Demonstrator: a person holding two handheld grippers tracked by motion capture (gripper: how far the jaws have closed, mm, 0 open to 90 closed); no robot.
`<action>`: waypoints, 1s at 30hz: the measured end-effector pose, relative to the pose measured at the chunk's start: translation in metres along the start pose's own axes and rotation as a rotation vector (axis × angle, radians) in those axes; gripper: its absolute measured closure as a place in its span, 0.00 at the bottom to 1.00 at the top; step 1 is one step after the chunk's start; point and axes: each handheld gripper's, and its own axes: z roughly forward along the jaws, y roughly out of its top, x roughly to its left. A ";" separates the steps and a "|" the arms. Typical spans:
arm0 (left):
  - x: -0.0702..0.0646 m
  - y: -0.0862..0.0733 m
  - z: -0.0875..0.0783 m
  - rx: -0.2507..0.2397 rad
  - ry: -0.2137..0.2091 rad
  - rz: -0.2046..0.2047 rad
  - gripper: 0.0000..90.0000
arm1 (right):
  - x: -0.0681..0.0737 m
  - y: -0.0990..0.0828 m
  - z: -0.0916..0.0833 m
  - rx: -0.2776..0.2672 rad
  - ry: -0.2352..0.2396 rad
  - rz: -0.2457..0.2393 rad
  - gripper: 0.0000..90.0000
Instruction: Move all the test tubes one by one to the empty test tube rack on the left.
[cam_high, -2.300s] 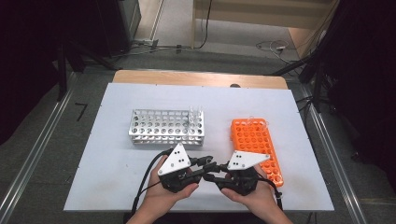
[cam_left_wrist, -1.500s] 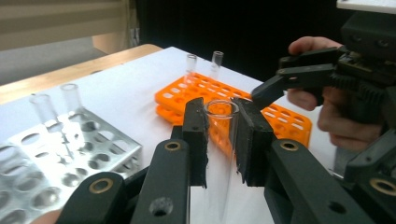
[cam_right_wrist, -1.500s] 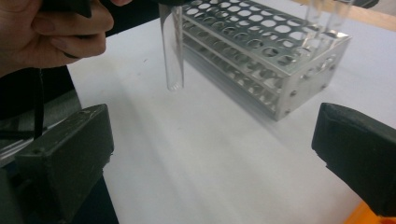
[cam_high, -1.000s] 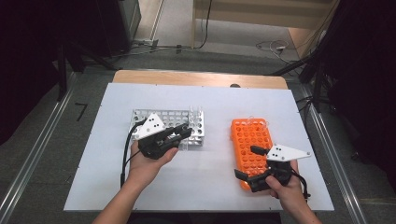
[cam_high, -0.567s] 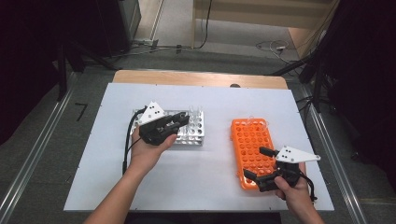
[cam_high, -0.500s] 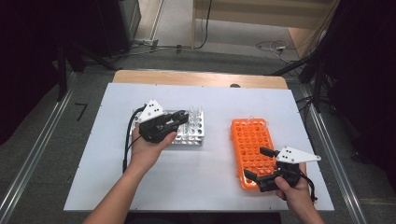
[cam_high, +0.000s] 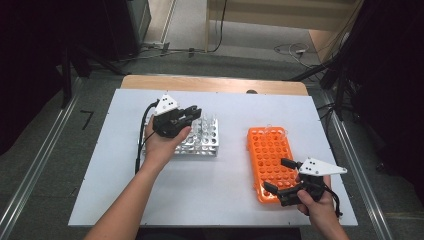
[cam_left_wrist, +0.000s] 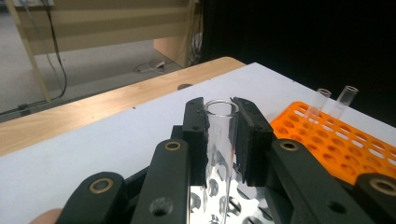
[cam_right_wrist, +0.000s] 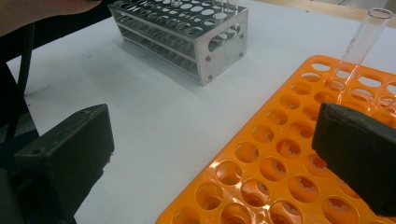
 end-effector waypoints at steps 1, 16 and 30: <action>0.001 0.000 0.002 0.002 0.009 0.001 0.84 | 0.000 0.000 0.000 0.001 0.001 0.002 0.00; 0.015 0.004 0.035 0.002 0.070 -0.013 0.84 | -0.003 -0.001 -0.003 -0.006 0.000 0.010 0.00; 0.018 -0.004 0.043 0.054 0.106 -0.013 0.84 | -0.004 -0.002 -0.004 -0.002 -0.002 0.013 0.00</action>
